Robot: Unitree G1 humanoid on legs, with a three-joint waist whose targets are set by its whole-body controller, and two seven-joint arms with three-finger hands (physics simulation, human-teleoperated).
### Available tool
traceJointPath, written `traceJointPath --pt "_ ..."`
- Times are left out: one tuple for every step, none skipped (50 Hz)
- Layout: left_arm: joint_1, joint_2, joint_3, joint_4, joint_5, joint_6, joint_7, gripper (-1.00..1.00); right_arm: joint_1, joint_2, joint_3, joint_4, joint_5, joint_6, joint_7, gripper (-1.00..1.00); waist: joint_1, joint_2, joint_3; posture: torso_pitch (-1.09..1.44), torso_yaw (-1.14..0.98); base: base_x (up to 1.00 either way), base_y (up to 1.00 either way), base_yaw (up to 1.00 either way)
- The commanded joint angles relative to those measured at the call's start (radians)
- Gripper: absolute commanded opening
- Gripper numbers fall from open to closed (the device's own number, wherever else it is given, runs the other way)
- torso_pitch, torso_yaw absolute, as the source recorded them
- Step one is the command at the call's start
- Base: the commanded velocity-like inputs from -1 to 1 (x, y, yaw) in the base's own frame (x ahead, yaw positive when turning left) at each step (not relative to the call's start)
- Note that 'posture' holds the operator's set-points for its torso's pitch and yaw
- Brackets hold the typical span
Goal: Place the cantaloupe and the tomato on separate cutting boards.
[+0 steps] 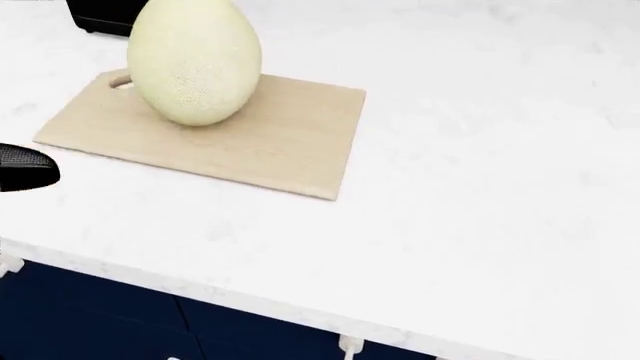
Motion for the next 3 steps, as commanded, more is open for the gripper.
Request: traceJointPath --pt "0.0 0.016 0.027 -0.033 -0.029 -0.005 0.005 1.0 -0.009 -0.032 -0.032 -0.023 0.043 -0.02 -0.013 1.0 0.0 -0.002 -0.017 0.0 0.0 0.0 0.0 0.0" --pt "0.021 0.021 0.055 -0.049 -0.039 -0.002 0.001 1.0 -0.003 -0.045 -0.056 -0.029 0.063 -0.009 -0.017 1.0 0.0 -0.002 -0.016 0.0 0.0 0.0 0.0 0.0" --pt "0.054 0.023 0.085 -0.064 -0.049 -0.01 -0.002 1.0 0.004 -0.057 -0.081 -0.034 0.085 0.001 -0.02 1.0 0.0 -0.002 -0.016 0.0 0.0 0.0 0.0 0.0"
